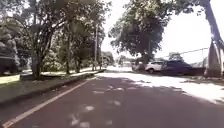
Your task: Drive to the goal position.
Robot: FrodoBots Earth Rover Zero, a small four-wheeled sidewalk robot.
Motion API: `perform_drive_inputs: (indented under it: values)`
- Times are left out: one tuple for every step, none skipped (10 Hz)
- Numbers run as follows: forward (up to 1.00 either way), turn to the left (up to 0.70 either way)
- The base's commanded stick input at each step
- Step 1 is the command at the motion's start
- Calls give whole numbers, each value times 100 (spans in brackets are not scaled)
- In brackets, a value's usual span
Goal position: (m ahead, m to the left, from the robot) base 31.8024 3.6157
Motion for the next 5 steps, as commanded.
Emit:
perform_drive_inputs:
  values:
    - [70, 0]
    - [70, 0]
    - [70, 0]
    - [70, 0]
    - [70, 0]
